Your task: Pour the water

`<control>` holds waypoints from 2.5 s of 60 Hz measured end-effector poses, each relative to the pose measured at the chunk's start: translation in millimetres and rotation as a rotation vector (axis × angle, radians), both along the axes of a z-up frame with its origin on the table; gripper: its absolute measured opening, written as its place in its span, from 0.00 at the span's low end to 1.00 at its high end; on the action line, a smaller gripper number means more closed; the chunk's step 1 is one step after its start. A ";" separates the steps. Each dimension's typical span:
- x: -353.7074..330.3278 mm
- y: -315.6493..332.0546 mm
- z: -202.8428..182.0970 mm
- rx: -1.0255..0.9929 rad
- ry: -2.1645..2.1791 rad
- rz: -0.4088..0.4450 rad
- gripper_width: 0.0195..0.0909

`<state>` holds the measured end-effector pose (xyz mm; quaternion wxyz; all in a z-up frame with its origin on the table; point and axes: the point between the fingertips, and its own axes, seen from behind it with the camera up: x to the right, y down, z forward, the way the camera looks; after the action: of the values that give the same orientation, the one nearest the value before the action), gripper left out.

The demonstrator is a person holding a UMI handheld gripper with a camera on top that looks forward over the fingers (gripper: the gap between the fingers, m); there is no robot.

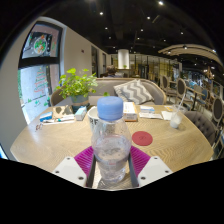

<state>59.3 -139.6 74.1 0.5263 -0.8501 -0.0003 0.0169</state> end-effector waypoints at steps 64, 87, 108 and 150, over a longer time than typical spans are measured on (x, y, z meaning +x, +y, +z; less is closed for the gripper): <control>114.6 138.5 169.7 0.057 -1.330 0.146 0.20; 67.6 186.6 135.1 0.056 -2.065 0.484 0.20; 70.7 178.7 143.7 0.051 -1.943 0.483 0.20; 92.4 153.0 90.1 0.034 -0.149 0.192 0.21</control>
<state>151.7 13.5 164.2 0.5350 -0.8362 -0.1210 0.0041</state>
